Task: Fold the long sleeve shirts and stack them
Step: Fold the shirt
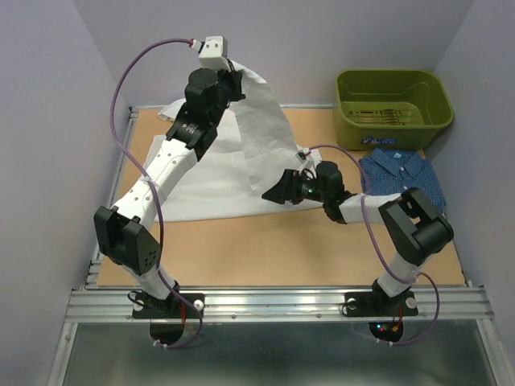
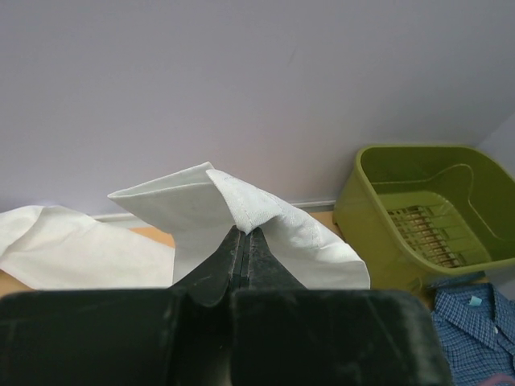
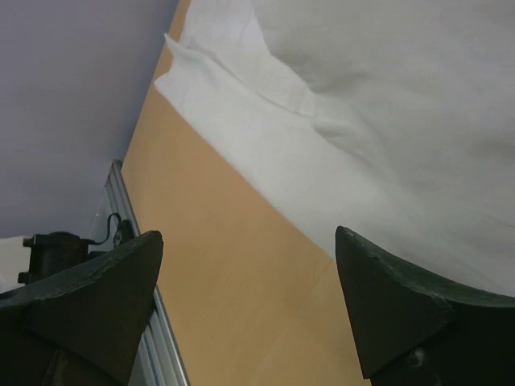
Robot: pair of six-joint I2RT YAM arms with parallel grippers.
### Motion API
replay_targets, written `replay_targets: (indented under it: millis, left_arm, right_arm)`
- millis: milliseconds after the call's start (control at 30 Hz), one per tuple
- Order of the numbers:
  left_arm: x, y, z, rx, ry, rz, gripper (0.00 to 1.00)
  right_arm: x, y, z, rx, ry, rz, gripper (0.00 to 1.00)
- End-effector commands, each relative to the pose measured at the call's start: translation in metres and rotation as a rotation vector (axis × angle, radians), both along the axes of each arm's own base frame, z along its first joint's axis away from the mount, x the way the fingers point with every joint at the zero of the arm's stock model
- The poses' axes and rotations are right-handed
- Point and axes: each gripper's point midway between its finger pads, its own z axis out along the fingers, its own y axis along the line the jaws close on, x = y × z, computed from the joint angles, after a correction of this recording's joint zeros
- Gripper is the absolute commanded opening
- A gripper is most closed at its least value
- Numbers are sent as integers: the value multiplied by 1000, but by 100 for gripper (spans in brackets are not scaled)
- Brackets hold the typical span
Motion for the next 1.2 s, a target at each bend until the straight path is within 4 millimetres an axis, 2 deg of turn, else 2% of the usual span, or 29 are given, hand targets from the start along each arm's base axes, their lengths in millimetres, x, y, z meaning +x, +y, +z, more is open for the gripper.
replay_targets:
  millis: [0,67,167,400,500,567,633,667,700,767,800,933,967,1000,1033,1100,1167]
  left_arm:
    - [-3,10,56,-68,-131,33,0]
    - [-2,11,57,-71,-131,40,0]
    - [1,11,58,-80,-132,49,0]
    - [2,11,64,-74,-138,48,0]
    - [1,10,66,-69,-143,44,0]
    - [1,9,66,-64,-144,39,0]
    - [4,8,57,-50,-130,41,0]
    - [5,8,55,-48,-125,41,0]
    - [7,7,49,-39,-114,43,0]
    - [9,6,41,-31,-101,39,0]
    - [13,4,35,-23,-89,38,0]
    - [26,-1,16,9,-62,45,0]
    - [28,-2,13,13,-58,45,0]
    - [34,-6,4,23,-44,39,0]
    - [36,-9,4,26,-49,30,0]
    - [43,-17,-5,37,-39,4,0]
    - [45,-23,-9,38,-32,-20,0]
  right_arm:
    - [-1,32,20,95,-55,78,92]
    - [-4,40,15,98,-41,102,92]
    - [-6,47,-10,91,-5,120,92]
    - [-5,43,-47,76,46,95,92]
    - [-3,37,-55,64,46,67,92]
    - [-1,35,-46,69,18,61,92]
    - [5,29,-33,69,-29,32,92]
    - [4,29,-35,66,-25,32,92]
    - [9,25,-23,73,-58,10,92]
    - [13,15,-20,62,-74,-38,92]
    - [13,12,-9,72,-96,-52,92]
    - [5,-4,-7,40,-108,-100,93]
    - [5,-4,1,50,-125,-100,93]
    - [3,-10,-6,20,-115,-120,93]
    - [1,-13,5,22,-139,-130,93]
    - [-1,-22,0,-33,-127,-152,93]
    - [-3,-27,8,-59,-145,-165,94]
